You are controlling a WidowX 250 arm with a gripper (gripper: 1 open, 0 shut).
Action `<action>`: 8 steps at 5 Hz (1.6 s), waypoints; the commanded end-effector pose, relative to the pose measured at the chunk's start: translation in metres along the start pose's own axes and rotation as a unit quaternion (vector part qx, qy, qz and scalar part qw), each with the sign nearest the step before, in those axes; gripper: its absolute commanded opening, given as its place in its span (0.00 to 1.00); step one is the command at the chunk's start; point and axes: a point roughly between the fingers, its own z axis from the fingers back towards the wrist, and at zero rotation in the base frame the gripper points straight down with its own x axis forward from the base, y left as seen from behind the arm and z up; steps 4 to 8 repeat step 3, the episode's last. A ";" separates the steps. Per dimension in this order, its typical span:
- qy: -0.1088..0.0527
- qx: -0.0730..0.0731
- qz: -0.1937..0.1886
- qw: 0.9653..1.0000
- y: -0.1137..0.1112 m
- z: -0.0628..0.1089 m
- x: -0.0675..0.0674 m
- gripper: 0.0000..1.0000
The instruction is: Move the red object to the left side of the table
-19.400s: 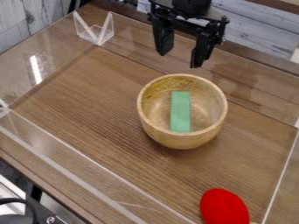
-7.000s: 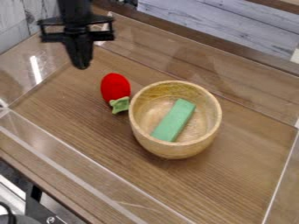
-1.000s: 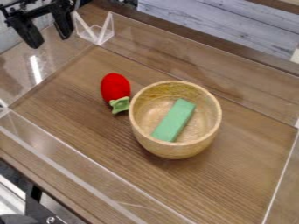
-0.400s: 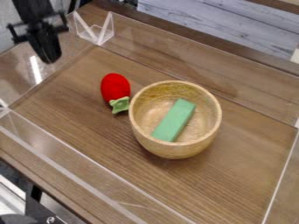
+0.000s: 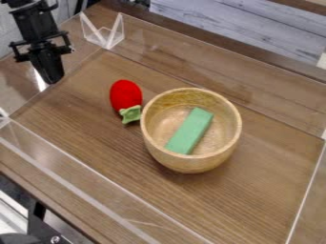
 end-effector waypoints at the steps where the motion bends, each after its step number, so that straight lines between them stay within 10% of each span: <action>1: -0.019 0.015 -0.010 1.000 0.004 0.021 -0.002 1.00; 8: -0.023 0.007 0.029 0.999 -0.002 0.005 0.008 1.00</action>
